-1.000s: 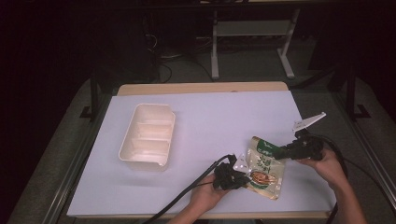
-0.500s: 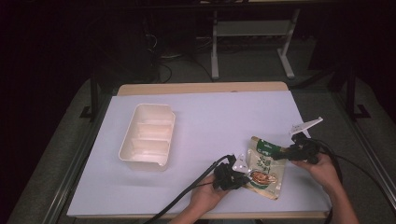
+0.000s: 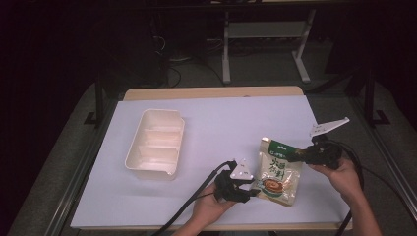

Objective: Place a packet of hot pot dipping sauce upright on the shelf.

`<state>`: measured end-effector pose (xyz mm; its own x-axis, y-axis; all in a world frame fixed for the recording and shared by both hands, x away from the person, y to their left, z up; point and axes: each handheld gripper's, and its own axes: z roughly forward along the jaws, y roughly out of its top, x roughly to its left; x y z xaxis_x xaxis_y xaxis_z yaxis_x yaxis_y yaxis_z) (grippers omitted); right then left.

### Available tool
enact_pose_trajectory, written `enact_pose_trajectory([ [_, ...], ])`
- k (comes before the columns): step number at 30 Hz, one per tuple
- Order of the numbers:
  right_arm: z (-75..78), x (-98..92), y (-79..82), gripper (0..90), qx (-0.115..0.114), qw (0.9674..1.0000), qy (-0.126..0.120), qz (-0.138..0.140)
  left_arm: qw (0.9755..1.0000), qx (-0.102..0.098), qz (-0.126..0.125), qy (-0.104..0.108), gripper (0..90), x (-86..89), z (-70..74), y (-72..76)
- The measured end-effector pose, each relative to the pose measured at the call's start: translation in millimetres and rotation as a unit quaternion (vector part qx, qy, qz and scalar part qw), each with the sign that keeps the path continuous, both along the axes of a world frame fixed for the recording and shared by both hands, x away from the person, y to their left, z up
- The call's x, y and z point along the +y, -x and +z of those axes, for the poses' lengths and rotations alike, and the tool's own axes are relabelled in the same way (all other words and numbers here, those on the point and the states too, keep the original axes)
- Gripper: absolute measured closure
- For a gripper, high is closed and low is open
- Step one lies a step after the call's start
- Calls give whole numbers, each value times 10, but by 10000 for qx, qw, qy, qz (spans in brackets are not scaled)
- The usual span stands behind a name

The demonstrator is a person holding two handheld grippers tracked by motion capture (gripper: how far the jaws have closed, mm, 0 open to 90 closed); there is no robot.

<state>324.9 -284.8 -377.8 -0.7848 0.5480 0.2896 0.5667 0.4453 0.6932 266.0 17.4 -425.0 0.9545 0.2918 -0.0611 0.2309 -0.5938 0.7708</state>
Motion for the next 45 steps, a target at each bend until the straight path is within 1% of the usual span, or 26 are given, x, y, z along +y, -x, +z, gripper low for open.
enact_pose_trajectory([
  [1,77,48,18,895,-90,10000,26,22,9999,36,14,127,494,66,10,21],
  [2,116,70,25,895,-124,9999,34,33,9999,36,14,127,473,66,10,21],
  [3,149,92,30,895,-170,9998,14,40,9998,54,13,215,456,127,26,40],
  [4,183,113,35,895,-196,9998,-5,55,9997,42,2,245,439,159,38,49],
  [5,183,113,35,895,-196,9998,-5,55,9997,42,2,245,415,159,38,49],
  [6,214,133,38,895,-223,9997,-6,63,9996,4,13,290,415,195,52,66],
  [7,271,170,42,895,-272,9996,-23,67,9994,-59,18,343,385,253,75,87],
  [8,271,170,42,895,-272,9996,-23,67,9994,-59,18,343,379,253,75,87],
  [10,324,206,45,896,-331,9994,-11,66,9991,-98,24,405,374,325,96,106],
  [11,378,241,53,896,-388,9992,-16,73,9988,-164,47,454,359,397,113,126],
  [12,378,241,53,896,-388,9992,-16,73,9988,-164,47,454,358,397,113,126],
  [13,429,273,56,897,-443,9990,18,61,9986,-209,84,484,355,465,123,145],
  [14,429,273,56,897,-443,9990,18,61,9986,-209,84,484,351,465,123,145],
  [15,471,301,51,897,-494,9988,39,55,9985,-205,122,501,346,528,127,160],
  [18,509,329,43,897,-538,9985,64,32,9984,-208,130,512,338,587,123,174],
  [19,543,361,39,897,-592,9982,95,8,9982,-198,189,534,314,635,110,197],
  [20,543,361,39,897,-592,9982,95,8,9982,-198,189,534,290,635,110,197],
  [21,573,392,38,898,-701,9974,138,-17,9982,-220,217,516,272,677,95,222],
  [23,602,406,33,898,-745,9971,128,-52,9982,-237,204,513,270,698,88,239],
  [24,615,408,28,898,-768,9970,100,-64,9981,-313,191,493,269,734,77,271],
  [28,661,421,11,898,-749,9972,-23,-59,9982,-332,190,459,261,801,74,307],
  [31,690,447,0,898,-725,9973,-96,-33,9979,-361,186,495,255,846,83,330],
  [37,780,523,-10,898,-831,9965,-105,-6,9979,-437,228,419,246,927,86,353],
  [43,840,608,-43,898,-836,9964,-162,52,9979,-498,254,313,246,995,64,382],
  [44,862,647,-55,897,-844,9962,-210,84,9979,-525,247,294,246,1012,57,386],
  [45,870,666,-64,898,-856,9960,-241,112,9979,-503,271,318,246,1032,44,384],
])
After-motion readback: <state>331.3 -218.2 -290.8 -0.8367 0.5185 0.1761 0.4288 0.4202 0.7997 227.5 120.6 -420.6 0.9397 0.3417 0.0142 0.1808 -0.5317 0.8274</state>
